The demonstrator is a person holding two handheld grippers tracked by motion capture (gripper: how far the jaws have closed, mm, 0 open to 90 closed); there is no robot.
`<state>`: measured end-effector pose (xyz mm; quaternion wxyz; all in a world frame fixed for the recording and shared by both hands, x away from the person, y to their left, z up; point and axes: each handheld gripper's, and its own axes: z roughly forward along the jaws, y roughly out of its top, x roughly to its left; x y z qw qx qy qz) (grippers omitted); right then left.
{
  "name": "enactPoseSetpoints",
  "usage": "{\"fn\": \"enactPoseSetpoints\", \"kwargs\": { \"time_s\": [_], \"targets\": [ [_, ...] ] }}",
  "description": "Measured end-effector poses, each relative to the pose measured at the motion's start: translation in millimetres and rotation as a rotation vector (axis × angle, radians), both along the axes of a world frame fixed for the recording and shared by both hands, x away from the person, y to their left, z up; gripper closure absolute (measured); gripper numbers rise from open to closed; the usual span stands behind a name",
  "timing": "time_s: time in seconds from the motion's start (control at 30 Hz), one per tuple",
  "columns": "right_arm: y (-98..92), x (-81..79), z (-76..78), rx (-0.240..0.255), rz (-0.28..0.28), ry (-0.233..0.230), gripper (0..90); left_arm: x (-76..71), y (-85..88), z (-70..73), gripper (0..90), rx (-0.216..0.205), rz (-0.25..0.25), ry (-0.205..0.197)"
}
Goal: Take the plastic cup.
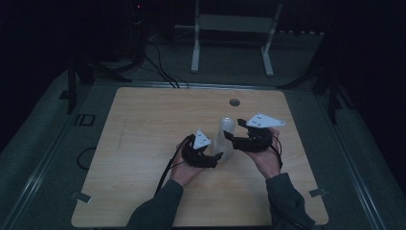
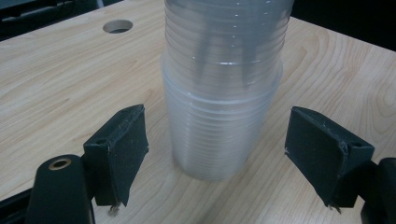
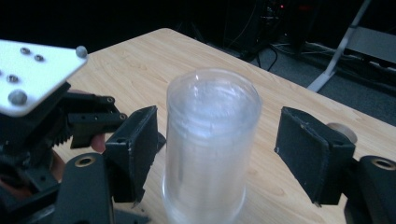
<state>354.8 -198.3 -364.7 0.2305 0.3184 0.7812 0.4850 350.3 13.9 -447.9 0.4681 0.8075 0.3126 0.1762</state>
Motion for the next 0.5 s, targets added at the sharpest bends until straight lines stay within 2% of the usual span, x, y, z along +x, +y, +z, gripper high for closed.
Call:
{"fn": "enactPoseSetpoints", "kwargs": {
  "time_s": [0.27,0.5],
  "targets": [
    [14.8,17.1,-5.7,-0.016,0.016,0.021,29.7,3.6,-4.2,-2.7,20.9,-0.012,0.004,-0.007],
    [19.6,19.7,-9.4,-0.01,0.021,0.024,38.2,6.1,-13.1,-5.5,20.1,-0.013,0.005,-0.03]
  ]
}}
